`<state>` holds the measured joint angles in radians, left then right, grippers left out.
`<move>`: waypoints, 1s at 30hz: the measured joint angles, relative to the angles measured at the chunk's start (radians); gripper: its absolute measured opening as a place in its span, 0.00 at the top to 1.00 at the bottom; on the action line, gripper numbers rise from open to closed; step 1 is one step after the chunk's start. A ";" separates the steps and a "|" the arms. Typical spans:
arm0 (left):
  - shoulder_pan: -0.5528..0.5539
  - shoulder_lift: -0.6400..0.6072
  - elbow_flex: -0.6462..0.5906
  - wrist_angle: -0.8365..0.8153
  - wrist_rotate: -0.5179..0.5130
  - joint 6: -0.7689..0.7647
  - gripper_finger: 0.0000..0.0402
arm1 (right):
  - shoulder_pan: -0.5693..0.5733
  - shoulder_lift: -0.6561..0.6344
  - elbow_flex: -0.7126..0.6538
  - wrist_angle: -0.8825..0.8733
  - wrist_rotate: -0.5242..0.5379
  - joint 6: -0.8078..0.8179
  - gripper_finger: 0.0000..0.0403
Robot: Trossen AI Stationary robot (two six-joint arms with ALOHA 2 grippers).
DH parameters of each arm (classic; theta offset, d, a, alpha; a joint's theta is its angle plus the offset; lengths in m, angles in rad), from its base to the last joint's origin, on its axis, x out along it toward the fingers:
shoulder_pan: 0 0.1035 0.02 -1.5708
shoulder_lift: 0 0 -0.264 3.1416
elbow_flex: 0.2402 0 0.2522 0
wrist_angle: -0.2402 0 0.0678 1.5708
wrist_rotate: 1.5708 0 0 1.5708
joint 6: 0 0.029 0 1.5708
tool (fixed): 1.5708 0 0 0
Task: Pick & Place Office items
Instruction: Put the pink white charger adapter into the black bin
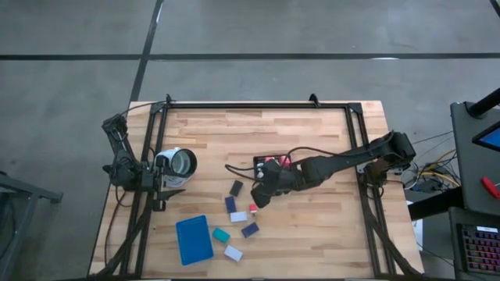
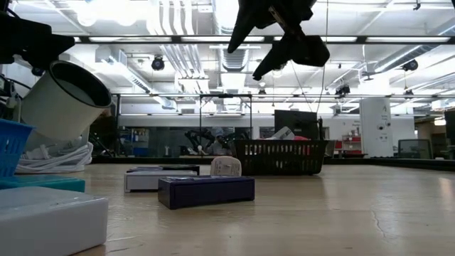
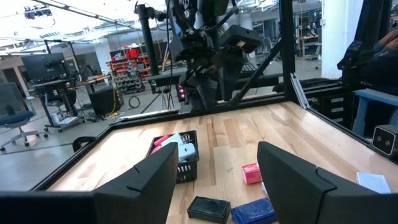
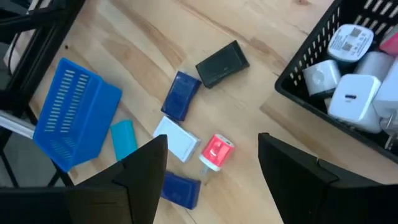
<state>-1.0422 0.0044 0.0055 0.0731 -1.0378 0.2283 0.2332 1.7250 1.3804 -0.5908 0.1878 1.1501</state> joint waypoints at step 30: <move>0.000 0.008 0.000 -0.010 -0.001 0.000 0.44 | 0.042 0.214 0.005 0.124 -0.059 0.169 0.40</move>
<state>-1.0420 0.0128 0.0058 0.0628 -1.0387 0.2287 0.2749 1.9394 1.3853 -0.4668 0.1293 1.3194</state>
